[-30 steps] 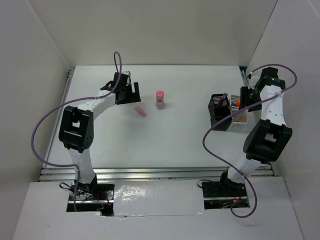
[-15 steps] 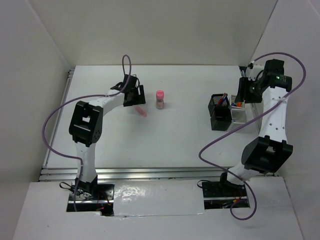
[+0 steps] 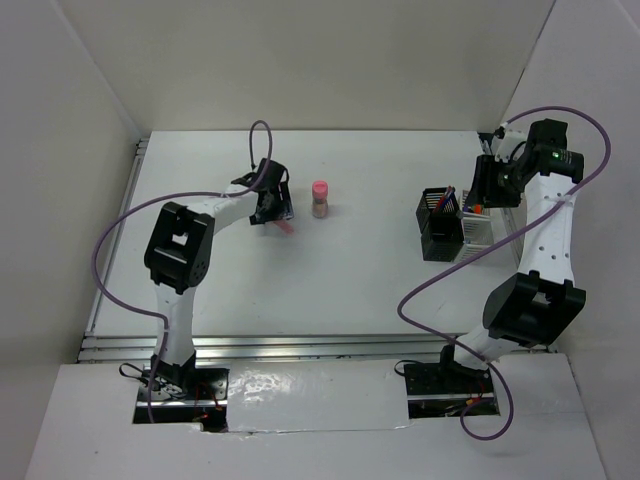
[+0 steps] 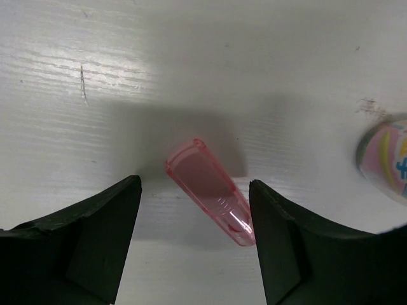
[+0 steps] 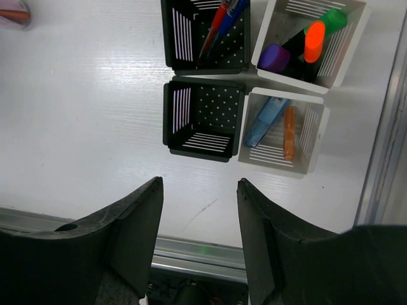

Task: Sort the stationery into containers
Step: Pick up the stationery from the center of the board.

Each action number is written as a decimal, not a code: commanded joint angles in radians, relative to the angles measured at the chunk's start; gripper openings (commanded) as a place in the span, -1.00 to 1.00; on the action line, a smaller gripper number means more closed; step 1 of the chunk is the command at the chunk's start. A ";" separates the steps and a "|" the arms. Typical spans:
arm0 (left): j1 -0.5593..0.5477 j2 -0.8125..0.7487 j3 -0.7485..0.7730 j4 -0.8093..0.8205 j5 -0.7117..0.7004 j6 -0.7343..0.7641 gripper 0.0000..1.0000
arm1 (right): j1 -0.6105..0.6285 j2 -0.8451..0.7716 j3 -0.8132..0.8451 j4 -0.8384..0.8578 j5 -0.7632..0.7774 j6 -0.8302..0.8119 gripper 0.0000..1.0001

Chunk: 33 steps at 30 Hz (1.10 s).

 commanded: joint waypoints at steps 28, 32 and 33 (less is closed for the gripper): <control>-0.049 0.011 -0.125 -0.010 0.003 0.016 0.12 | 0.068 -0.061 0.032 -0.041 -0.051 0.008 0.14; -0.036 0.026 -0.116 -0.008 -0.020 0.022 0.11 | 0.077 -0.060 0.031 -0.041 -0.054 0.008 0.14; -0.033 0.026 -0.116 -0.007 -0.023 0.025 0.13 | 0.077 -0.060 0.029 -0.041 -0.054 0.007 0.14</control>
